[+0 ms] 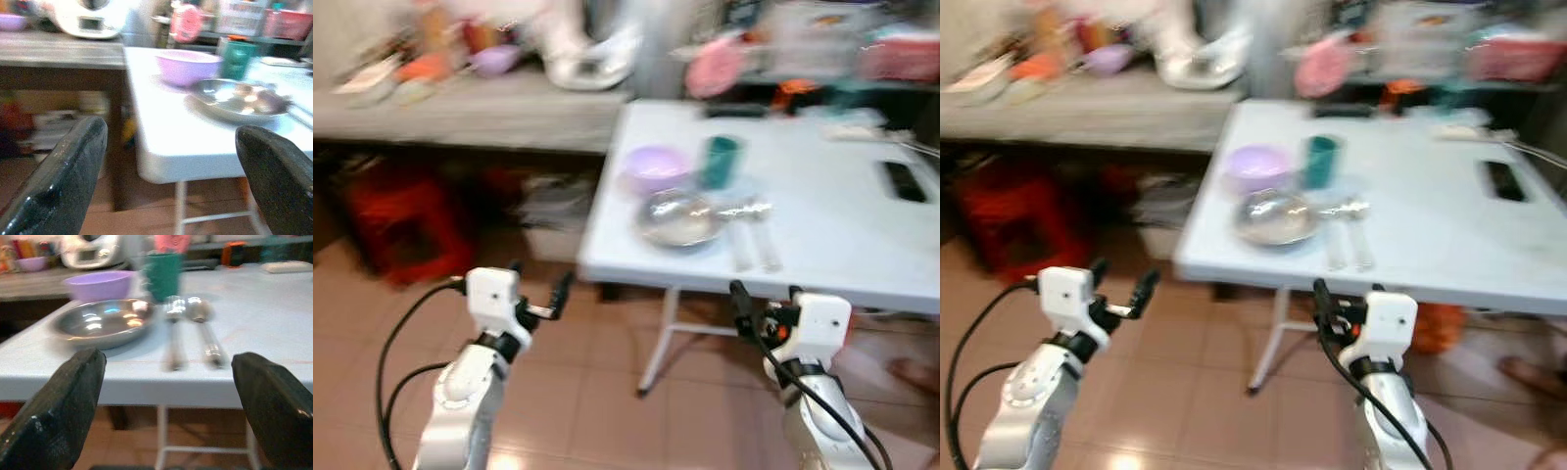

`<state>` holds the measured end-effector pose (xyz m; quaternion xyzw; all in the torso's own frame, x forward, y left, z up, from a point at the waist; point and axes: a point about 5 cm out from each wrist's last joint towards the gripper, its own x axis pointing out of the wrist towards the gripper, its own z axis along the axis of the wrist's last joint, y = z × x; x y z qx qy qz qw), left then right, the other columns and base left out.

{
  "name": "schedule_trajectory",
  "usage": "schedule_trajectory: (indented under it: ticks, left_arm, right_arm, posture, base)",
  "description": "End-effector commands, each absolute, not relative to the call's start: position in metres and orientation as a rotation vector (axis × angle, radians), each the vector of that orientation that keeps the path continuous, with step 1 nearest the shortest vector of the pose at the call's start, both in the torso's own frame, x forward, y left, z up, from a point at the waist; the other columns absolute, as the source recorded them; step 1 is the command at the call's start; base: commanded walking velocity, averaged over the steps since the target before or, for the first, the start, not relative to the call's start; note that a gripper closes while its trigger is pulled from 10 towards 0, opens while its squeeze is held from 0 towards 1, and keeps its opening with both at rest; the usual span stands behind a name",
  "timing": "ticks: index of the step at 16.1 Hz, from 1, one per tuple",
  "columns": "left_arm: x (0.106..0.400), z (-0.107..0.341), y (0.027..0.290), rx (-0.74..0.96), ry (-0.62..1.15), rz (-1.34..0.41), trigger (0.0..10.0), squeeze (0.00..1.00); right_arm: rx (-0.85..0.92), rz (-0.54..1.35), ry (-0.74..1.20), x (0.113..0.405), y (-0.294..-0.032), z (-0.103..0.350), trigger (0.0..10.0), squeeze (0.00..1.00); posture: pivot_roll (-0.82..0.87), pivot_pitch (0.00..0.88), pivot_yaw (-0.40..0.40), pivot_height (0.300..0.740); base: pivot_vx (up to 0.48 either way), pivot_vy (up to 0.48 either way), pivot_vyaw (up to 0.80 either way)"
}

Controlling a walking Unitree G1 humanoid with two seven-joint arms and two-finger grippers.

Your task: Setting the table

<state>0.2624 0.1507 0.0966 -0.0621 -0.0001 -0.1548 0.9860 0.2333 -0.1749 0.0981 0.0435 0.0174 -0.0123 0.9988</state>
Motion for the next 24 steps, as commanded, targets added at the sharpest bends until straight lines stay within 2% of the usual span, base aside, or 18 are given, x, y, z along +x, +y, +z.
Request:
schedule_trajectory:
  ticks: [1,8,11,15,24]
  left_arm:
    - [0.262,0.098,0.155,-0.108,-0.001,-0.314,10.0,0.0]
    - [0.262,0.098,0.154,-0.102,0.001,-0.314,10.0,0.0]
    - [0.262,0.097,0.155,-0.094,0.004,-0.309,10.0,0.0]
    - [0.26,0.098,0.159,-0.088,-0.006,-0.288,10.0,0.0]
    - [0.24,0.094,0.156,-0.016,0.024,-0.611,10.0,0.0]
  right_arm:
    - [0.086,-0.02,0.009,0.235,-0.174,0.104,10.0,0.0]
    - [0.074,-0.009,0.0,0.237,-0.174,0.106,10.0,0.0]
    - [0.058,0.007,-0.012,0.238,-0.172,0.109,10.0,0.0]
    - [0.065,0.008,-0.01,0.235,-0.173,0.108,10.0,0.0]
    - [0.072,-0.018,0.024,0.232,-0.176,0.103,10.0,0.0]
  posture:
    - [0.0,0.0,0.012,0.74]
    - [0.0,0.0,0.008,0.74]
    - [0.0,0.0,0.008,0.74]
    - [0.0,0.0,0.005,0.74]
    - [0.0,0.0,-0.001,0.74]
  base:
    - [0.435,0.0,0.0]
    - [0.423,0.0,0.0]
    - [0.36,0.0,0.68]
    - [0.074,0.0,0.2]
    - [0.0,0.0,0.0]
